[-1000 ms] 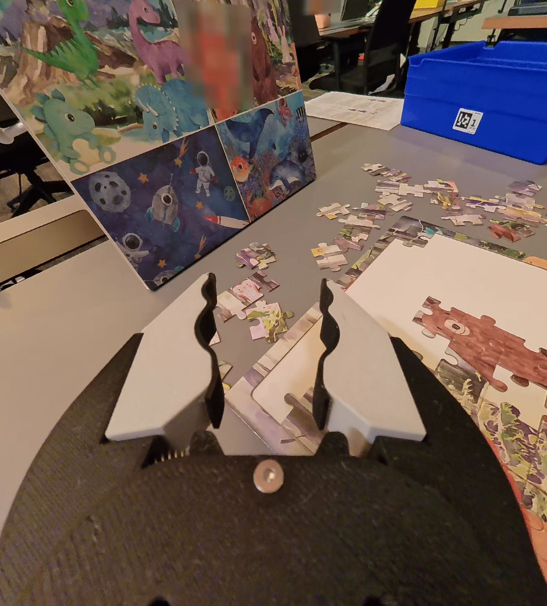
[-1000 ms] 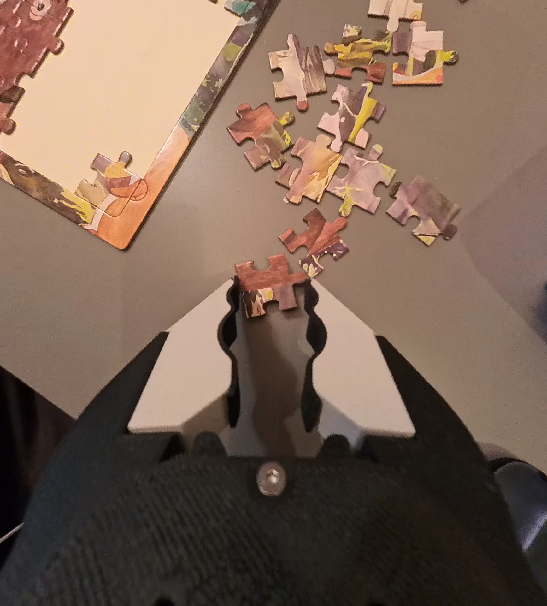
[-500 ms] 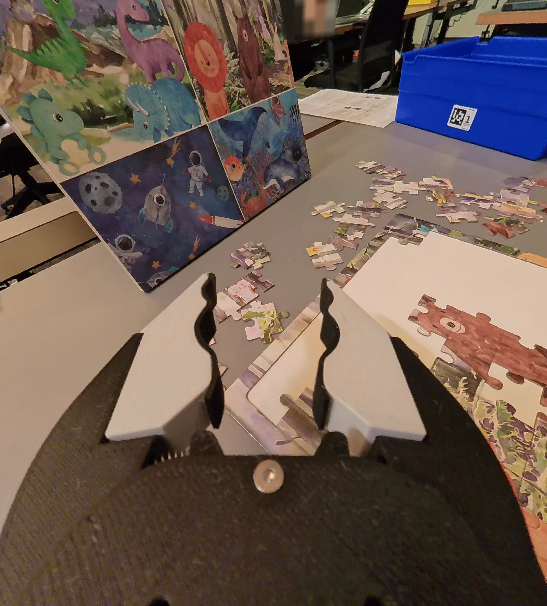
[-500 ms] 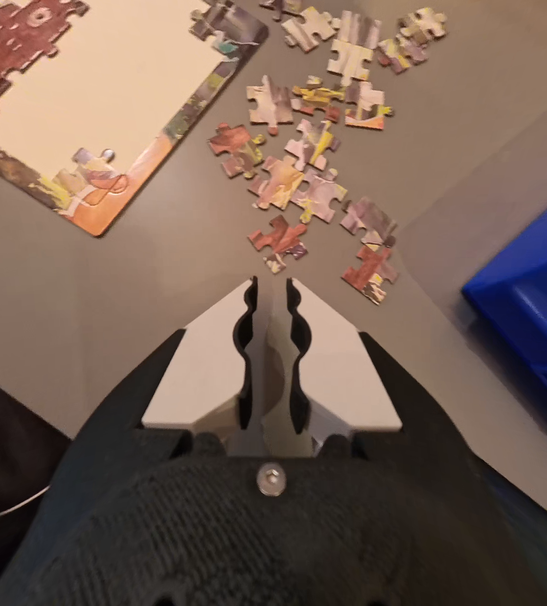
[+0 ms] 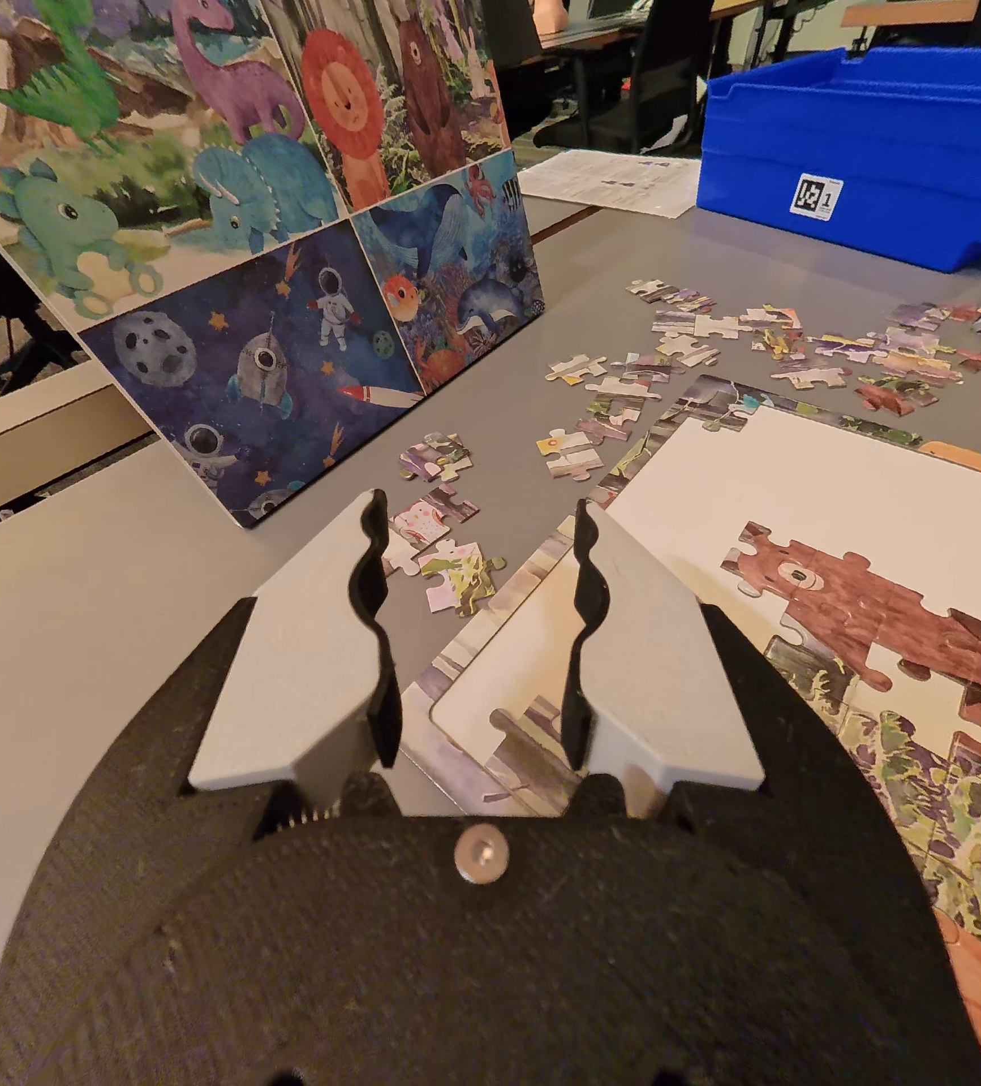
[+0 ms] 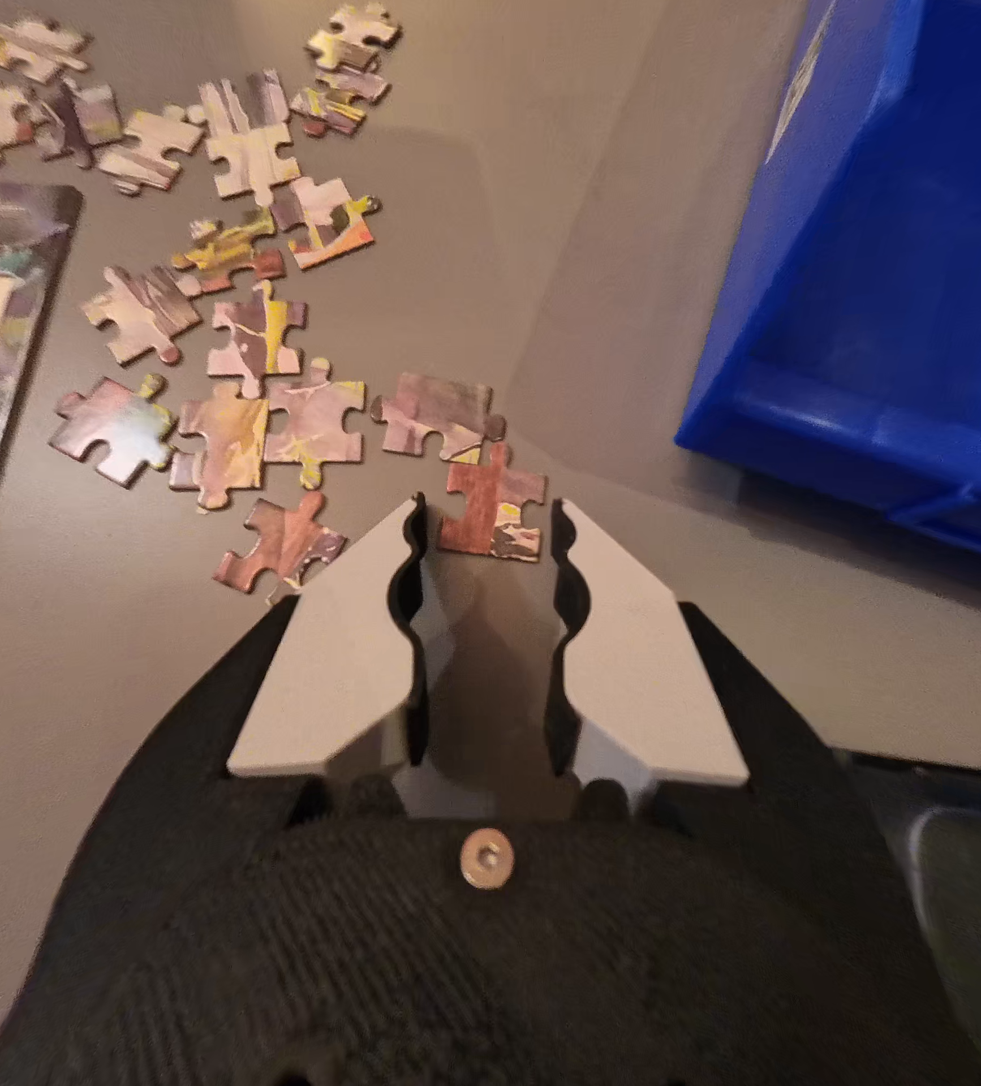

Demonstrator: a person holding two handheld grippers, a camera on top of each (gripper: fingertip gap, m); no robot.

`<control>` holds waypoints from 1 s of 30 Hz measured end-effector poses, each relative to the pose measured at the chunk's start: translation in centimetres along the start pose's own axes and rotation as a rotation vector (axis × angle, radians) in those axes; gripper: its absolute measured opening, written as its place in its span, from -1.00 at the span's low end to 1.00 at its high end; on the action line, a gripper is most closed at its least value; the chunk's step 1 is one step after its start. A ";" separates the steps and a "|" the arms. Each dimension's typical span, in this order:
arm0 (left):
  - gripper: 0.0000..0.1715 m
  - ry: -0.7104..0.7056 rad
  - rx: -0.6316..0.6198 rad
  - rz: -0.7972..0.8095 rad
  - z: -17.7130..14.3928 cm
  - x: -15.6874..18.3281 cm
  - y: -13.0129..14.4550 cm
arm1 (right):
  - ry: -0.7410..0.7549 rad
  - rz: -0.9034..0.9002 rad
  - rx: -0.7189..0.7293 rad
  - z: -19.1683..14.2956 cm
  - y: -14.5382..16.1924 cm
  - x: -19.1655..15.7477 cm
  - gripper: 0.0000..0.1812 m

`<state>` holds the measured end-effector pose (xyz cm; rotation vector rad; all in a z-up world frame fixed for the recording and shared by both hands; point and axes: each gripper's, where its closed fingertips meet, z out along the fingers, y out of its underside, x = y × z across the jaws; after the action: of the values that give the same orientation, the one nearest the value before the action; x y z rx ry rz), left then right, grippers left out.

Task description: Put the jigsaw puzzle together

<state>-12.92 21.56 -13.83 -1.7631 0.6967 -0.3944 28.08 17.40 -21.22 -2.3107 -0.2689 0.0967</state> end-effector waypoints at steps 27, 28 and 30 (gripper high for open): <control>-0.30 0.074 0.055 0.001 -0.1 3.2 -1.9 | -0.221 -0.020 0.120 -6.5 0.7 -7.1 -0.74; -0.31 0.137 0.084 -0.003 0.0 5.2 -3.0 | -0.234 0.010 0.155 -6.9 0.6 -6.8 -0.74; -0.36 0.290 0.076 0.040 0.9 10.3 -4.6 | -0.243 0.061 0.213 -7.5 0.6 -6.0 -0.75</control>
<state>-3.34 16.50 -10.59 -1.6337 0.9075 -0.6490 23.54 10.26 -16.62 -2.0949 -0.2953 0.4184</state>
